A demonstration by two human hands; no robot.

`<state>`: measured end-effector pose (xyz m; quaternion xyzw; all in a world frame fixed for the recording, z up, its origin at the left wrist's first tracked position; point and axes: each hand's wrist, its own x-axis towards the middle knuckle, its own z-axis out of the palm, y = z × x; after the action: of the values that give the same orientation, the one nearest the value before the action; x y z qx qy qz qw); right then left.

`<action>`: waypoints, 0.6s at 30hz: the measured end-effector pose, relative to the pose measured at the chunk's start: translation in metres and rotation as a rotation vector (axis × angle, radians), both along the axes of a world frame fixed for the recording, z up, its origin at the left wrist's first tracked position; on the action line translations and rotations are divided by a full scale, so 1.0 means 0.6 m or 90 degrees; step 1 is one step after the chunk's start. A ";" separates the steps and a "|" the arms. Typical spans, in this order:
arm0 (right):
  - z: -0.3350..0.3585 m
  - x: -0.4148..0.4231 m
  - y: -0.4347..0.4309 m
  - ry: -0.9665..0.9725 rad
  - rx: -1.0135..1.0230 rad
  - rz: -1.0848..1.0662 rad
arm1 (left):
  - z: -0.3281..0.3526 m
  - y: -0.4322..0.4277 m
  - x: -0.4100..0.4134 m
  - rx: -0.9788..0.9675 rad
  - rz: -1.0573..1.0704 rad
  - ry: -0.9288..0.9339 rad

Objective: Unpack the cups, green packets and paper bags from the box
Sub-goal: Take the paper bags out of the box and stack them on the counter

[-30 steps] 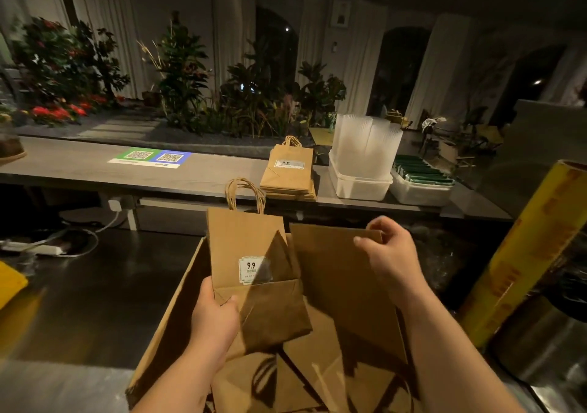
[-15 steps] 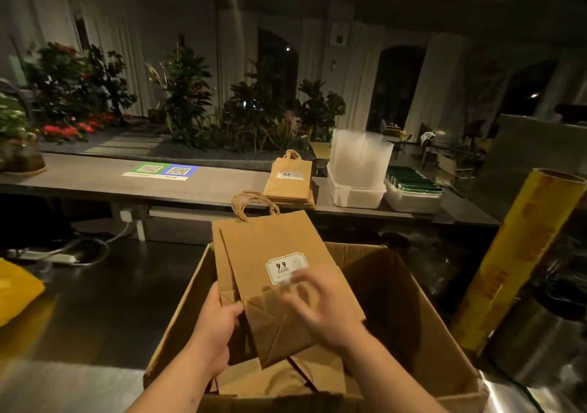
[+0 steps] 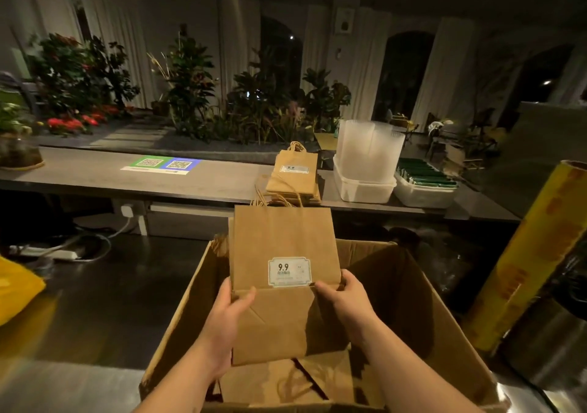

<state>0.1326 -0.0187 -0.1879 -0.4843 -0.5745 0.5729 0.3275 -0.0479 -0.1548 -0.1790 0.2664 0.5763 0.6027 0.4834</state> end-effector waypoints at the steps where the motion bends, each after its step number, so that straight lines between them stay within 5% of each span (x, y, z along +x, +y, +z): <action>1: 0.003 -0.004 0.004 0.024 0.011 -0.004 | 0.001 0.006 -0.003 -0.010 0.010 0.054; 4: 0.013 -0.014 0.013 0.126 0.039 0.018 | -0.001 0.018 -0.017 -0.006 0.067 0.140; 7: -0.002 -0.011 0.040 0.085 0.047 0.081 | -0.011 0.020 -0.023 0.007 0.109 0.204; 13: -0.142 0.073 0.114 -0.540 -0.082 0.088 | -0.039 0.016 -0.036 -0.010 0.141 0.332; 18: -0.170 0.091 0.133 -0.679 -0.151 0.161 | -0.043 0.021 -0.046 -0.003 0.233 0.319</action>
<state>0.1871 0.0609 -0.2899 -0.6679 -0.6457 0.3439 -0.1365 -0.0755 -0.1421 -0.2046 0.2972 0.7175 0.5938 0.2104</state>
